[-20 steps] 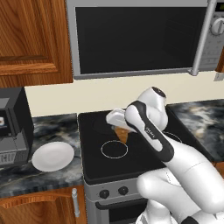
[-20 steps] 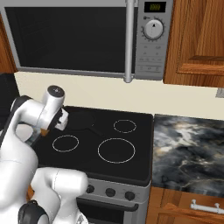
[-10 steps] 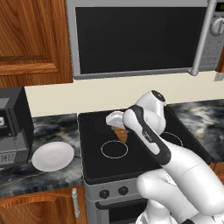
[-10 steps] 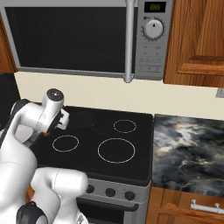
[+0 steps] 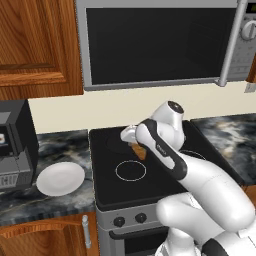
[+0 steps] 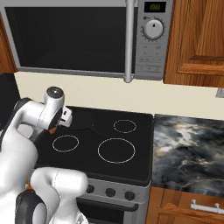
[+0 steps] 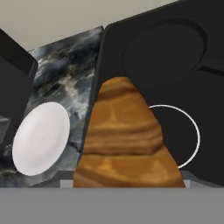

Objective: Pick the croissant and place it on the pan. Then turn on the stove to warm the croissant.

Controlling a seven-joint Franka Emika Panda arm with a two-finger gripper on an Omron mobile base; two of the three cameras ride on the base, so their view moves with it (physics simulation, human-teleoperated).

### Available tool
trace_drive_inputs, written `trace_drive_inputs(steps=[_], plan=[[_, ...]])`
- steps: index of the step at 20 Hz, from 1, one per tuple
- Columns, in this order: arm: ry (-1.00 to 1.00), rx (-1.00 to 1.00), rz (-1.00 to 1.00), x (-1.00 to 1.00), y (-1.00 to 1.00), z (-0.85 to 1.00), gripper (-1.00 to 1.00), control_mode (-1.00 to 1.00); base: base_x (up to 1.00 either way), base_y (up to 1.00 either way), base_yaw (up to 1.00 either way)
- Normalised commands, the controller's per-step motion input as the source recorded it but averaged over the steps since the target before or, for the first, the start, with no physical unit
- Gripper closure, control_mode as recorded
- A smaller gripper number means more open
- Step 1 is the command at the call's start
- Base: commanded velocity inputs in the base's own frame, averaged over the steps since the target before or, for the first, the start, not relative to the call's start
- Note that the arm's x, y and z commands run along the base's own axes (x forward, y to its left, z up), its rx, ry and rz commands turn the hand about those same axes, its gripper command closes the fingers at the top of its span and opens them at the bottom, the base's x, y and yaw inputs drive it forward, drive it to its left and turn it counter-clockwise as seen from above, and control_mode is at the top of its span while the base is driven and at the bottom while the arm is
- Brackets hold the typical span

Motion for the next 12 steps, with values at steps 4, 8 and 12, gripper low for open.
trace_drive_inputs(steps=[4,8,12], plan=[[0.00,-0.02,0.00,0.28,-0.04,-0.02,1.00,-1.00,0.00,0.00,0.00],[-0.01,0.00,0.00,0.19,0.00,-0.18,1.00,-1.00,0.00,0.00,0.00],[-0.04,0.00,0.00,0.19,0.00,-0.29,1.00,-1.00,0.00,0.00,0.00]])
